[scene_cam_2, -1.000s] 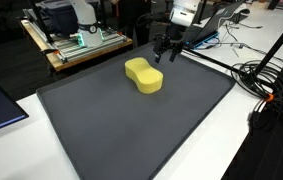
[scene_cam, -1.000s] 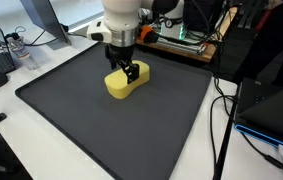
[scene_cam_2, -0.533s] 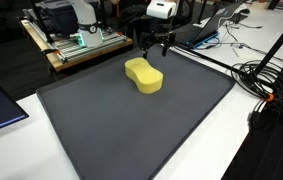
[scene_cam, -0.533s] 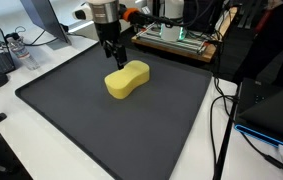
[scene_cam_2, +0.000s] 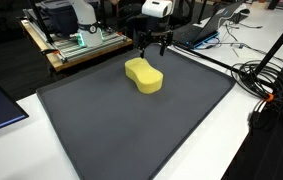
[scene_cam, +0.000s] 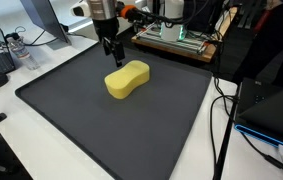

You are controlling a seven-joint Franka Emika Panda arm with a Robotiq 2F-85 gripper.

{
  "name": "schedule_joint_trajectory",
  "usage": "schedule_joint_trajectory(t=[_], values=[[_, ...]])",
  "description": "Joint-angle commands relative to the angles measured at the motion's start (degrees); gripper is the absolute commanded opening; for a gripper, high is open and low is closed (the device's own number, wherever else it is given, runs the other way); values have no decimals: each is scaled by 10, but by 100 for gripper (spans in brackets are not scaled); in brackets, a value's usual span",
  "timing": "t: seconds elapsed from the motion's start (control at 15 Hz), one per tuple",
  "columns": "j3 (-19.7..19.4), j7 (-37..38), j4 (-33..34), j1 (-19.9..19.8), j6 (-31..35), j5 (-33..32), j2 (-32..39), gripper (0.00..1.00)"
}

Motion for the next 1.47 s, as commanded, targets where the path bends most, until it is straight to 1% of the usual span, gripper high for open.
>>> schedule_joint_trajectory(t=[0.0,0.13,0.33,0.6,0.73,0.87,1.07,1.2,1.4], values=[[-8,-25,4,-14,4,22,0,100],[-10,-63,5,-36,7,52,-1,100],[-16,-152,5,-80,13,117,2,100],[-17,-291,4,-145,17,235,9,100],[-16,-344,13,-172,6,292,22,100],[-15,-381,23,-193,-5,343,38,100],[-14,-414,35,-213,-16,386,68,100],[-11,-434,35,-221,-21,399,82,100],[-6,-474,17,-232,-27,421,90,100]])
